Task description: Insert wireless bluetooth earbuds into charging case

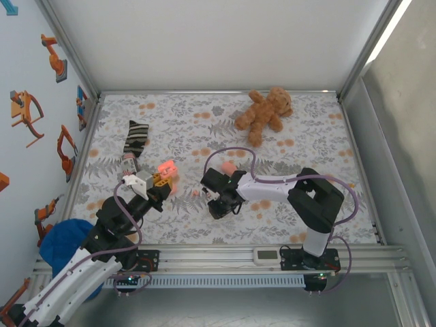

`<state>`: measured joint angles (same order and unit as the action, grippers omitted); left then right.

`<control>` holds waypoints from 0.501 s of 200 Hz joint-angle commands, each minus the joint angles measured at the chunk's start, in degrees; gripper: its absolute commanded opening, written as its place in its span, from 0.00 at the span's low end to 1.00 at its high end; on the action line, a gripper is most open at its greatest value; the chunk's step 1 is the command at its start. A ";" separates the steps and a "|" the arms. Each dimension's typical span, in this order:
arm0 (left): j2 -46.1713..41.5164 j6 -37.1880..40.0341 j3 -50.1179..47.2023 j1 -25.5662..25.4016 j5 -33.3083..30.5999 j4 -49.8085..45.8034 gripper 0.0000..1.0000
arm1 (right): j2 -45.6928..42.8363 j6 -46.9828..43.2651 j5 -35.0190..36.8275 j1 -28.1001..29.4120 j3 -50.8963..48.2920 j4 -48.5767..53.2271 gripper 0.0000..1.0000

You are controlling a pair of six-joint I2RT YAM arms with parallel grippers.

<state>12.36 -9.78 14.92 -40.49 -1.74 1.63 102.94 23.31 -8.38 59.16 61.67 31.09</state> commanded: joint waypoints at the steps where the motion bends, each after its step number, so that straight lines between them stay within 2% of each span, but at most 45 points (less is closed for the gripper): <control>1: -1.02 -0.26 0.51 -0.34 -0.48 -0.32 0.00 | 1.79 -0.11 -1.02 -0.14 0.73 0.72 0.29; 100: -1.76 -0.41 0.38 -0.37 -0.68 -0.87 0.00 | -1.66 0.25 0.10 -0.10 0.24 0.55 0.21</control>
<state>11.25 -9.78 14.92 -40.49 -1.96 0.34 102.69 23.38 -8.36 59.05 61.73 31.07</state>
